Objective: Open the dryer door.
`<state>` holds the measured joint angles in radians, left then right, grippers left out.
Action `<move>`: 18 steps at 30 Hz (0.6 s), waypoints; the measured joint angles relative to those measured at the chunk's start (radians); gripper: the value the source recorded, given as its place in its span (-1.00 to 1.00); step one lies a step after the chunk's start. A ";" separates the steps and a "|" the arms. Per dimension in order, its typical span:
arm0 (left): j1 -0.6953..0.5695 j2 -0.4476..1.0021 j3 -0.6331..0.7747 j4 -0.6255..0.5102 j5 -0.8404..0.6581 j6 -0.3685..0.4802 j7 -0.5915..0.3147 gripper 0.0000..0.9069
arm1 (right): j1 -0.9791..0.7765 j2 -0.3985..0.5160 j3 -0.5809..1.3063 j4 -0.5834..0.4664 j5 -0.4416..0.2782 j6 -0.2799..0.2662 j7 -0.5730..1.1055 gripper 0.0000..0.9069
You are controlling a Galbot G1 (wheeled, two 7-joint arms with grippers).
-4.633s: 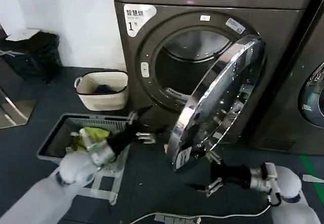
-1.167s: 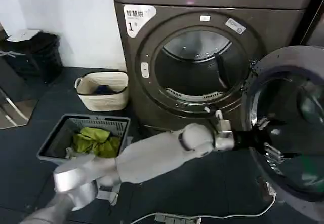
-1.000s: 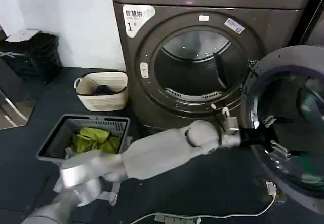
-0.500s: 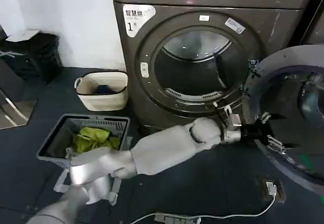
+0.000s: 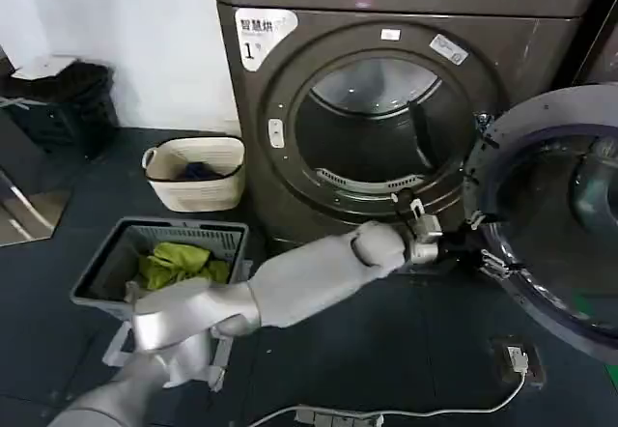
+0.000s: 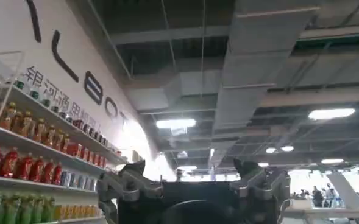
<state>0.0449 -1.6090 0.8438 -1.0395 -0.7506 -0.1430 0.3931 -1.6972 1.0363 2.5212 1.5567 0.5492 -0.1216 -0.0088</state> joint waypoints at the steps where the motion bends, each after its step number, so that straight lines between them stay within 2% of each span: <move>1: 0.001 0.000 -0.002 0.000 -0.003 0.000 0.000 1.00 | 0.000 -0.001 0.000 0.000 0.000 0.000 0.000 1.00; 7: 0.004 0.000 0.002 -0.034 -0.019 -0.001 0.001 1.00 | 0.005 -0.008 -0.012 0.001 0.000 -0.001 -0.003 1.00; 18: 0.001 0.000 0.014 -0.160 -0.021 -0.002 -0.021 1.00 | 0.027 -0.017 -0.038 0.013 -0.007 -0.001 -0.005 1.00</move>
<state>0.0459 -1.6090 0.8574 -1.1999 -0.7713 -0.1450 0.3717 -1.6697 1.0189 2.4832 1.5701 0.5417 -0.1224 -0.0141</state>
